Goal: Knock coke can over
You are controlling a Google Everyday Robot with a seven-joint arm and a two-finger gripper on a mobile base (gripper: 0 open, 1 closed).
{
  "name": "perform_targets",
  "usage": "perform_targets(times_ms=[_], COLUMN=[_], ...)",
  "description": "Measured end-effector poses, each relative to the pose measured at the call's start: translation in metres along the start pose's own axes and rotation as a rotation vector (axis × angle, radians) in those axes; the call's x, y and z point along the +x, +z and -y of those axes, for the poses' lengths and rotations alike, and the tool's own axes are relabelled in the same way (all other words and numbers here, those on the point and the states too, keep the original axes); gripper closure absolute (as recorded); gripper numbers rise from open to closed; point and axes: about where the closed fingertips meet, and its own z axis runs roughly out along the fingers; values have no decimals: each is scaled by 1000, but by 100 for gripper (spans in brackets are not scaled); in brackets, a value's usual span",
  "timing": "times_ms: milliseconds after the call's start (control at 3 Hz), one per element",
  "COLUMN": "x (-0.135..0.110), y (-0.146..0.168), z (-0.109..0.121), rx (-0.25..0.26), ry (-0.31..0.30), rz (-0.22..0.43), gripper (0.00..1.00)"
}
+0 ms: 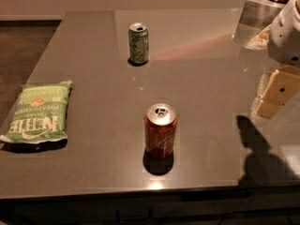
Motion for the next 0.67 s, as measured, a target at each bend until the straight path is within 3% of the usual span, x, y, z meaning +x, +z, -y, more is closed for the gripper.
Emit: perform_targets(times_ms=[333,667], x=[-1,-13], y=[0,-4], z=[-1,-12], rx=[-1,-14], ry=[-1,-14], rz=[5,102], gripper=[0,0])
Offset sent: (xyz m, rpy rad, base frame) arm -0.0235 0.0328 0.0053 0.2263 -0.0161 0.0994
